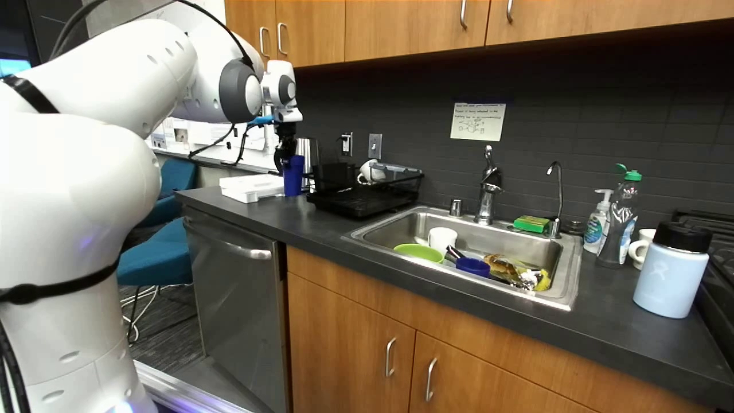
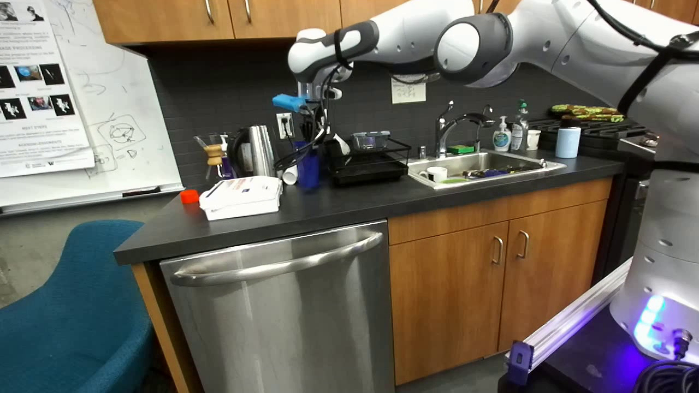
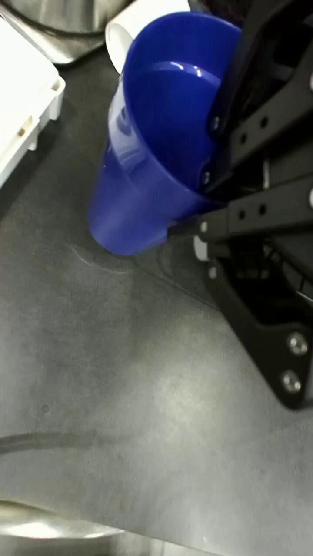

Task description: Put the blue cup in the black basket.

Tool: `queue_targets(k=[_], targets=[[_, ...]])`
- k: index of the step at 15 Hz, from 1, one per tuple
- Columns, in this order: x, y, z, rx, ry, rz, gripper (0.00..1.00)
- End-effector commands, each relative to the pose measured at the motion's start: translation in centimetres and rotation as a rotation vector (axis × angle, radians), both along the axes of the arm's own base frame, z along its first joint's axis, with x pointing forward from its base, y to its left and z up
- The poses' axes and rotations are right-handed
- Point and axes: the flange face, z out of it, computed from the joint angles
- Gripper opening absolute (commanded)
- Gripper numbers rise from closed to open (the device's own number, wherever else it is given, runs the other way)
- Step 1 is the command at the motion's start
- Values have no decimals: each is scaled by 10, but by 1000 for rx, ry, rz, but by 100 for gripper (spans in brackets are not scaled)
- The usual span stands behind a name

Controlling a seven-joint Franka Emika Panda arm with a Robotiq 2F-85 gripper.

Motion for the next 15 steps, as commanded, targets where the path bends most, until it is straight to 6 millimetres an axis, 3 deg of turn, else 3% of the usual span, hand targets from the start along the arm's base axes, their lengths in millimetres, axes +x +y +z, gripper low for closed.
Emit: queue_targets(k=[1,4,7,11,15], targets=[[-10,18,45,89,-48,79,2],[-19,27,87,164,-107,132,2],[-23,17,130,285,-164,156,2],[-23,-23,176,479,-222,172,2],[-13,-91,201,678,-304,161,2]])
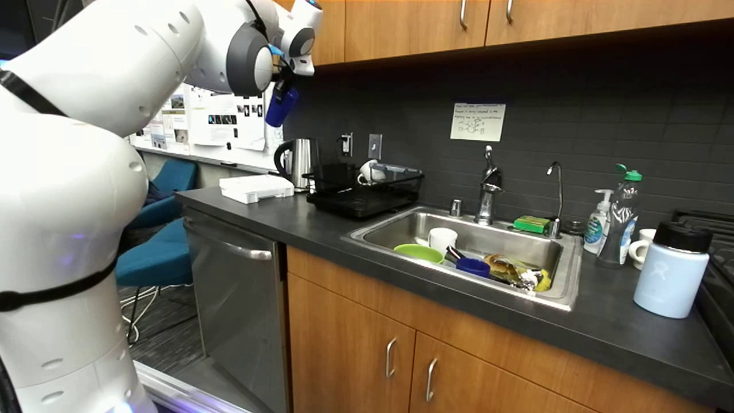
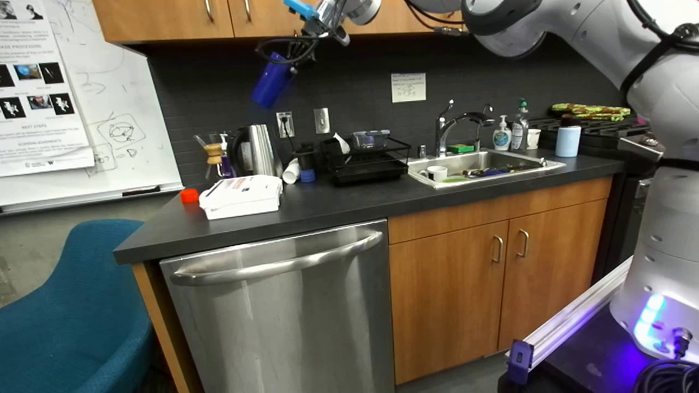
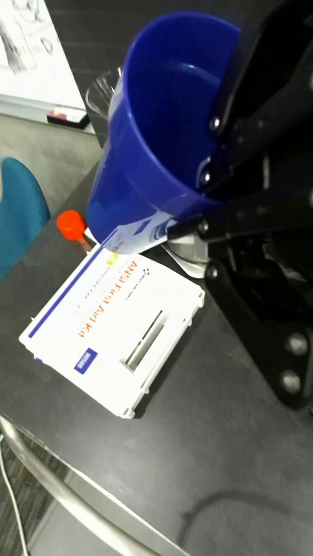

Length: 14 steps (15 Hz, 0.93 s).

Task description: Put the blue cup in the black basket.

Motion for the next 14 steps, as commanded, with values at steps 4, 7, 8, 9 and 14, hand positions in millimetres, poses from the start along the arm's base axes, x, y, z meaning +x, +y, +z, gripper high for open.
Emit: queue_targets(k=[4,7,8,9,14], targets=[[6,-97,4,244,-43,17,2],[1,-123,-12,315,-36,47,2],[-2,-129,-19,340,-33,61,2],[-7,-133,-25,374,-31,80,2],[-35,-156,-68,547,-9,158,2]])
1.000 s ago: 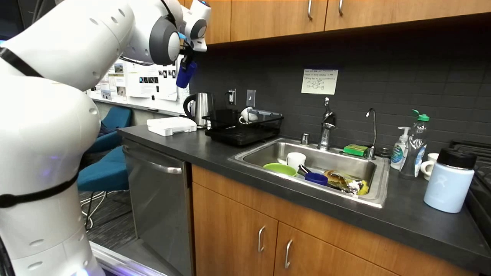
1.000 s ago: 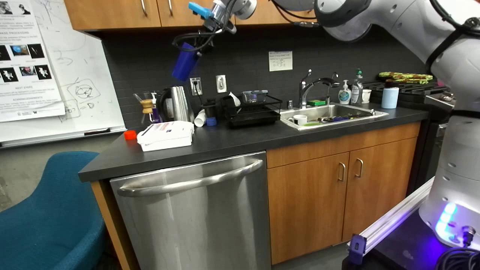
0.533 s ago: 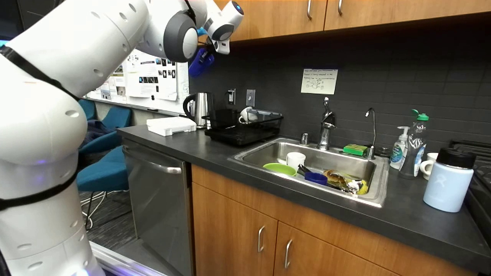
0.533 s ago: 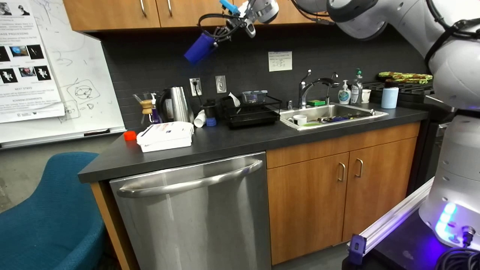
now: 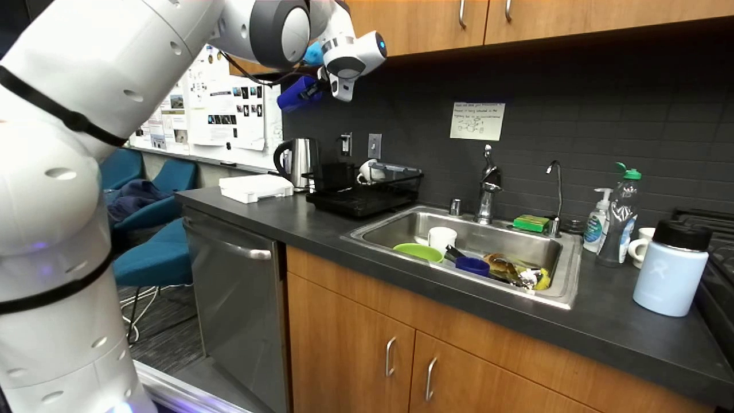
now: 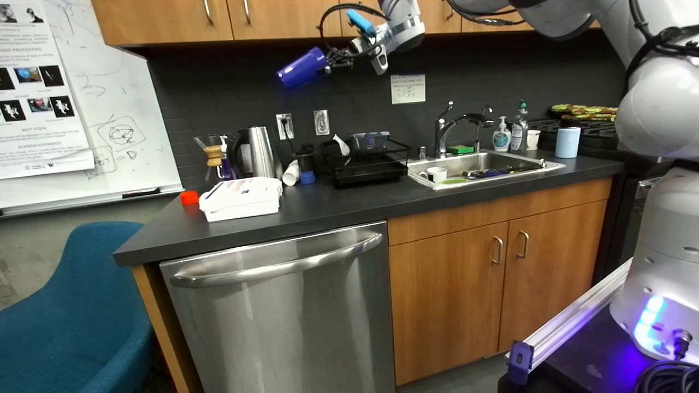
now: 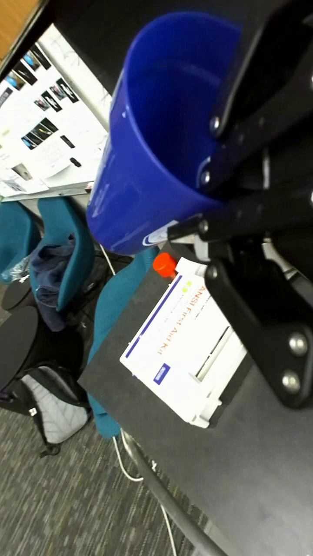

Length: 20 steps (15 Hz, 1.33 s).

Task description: Put the blue cup in the black basket.

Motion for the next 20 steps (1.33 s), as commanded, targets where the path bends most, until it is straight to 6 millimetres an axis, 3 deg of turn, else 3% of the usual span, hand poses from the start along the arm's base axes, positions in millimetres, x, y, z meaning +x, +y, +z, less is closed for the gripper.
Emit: queue_targets(k=[1,6,10,14,20], targets=[[-36,-15,-26,91,21,47,2],[-83,-67,-65,241,48,48,2],[-116,-88,-95,163,87,-12,2],[-136,-81,-112,-1,107,-94,2],[-144,-53,-127,-157,163,-177,2]])
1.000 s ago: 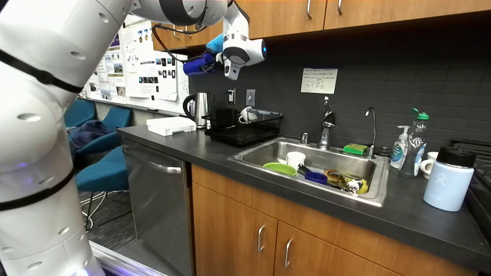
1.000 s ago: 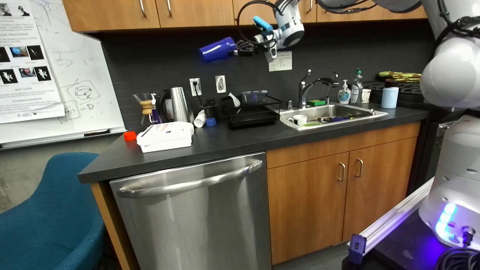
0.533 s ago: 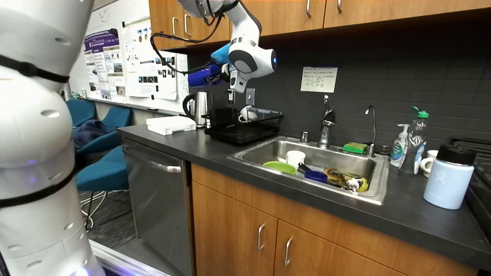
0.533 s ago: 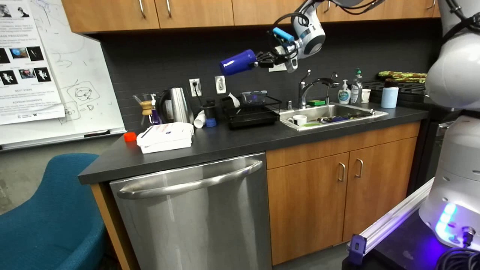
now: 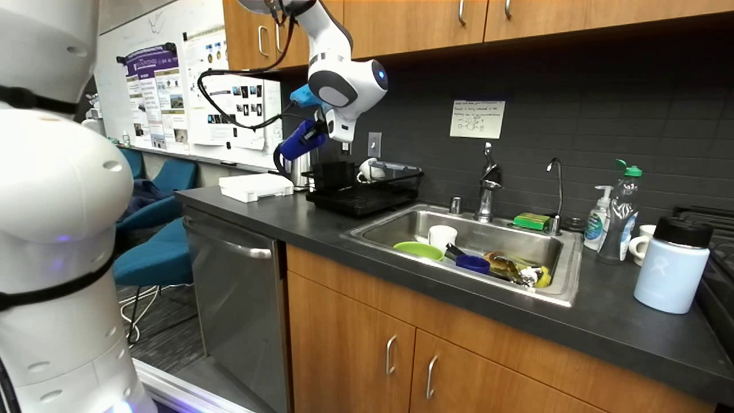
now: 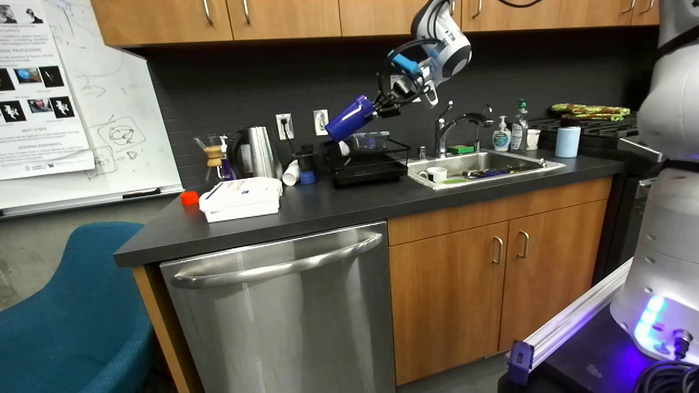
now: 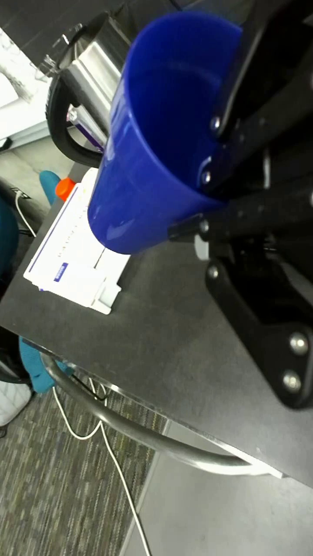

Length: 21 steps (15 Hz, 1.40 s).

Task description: Put the blue cup in the black basket.

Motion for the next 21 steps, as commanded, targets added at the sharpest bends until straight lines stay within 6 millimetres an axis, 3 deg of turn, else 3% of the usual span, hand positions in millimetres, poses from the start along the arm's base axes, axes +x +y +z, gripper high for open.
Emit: queue_targets(k=[1,5,14,21], targets=[[-10,10,-1,-44,48,-42,2],[-10,5,-12,-27,91,-75,2],[-4,-45,-30,15,175,-211,2],[16,-54,-40,78,245,-283,2]])
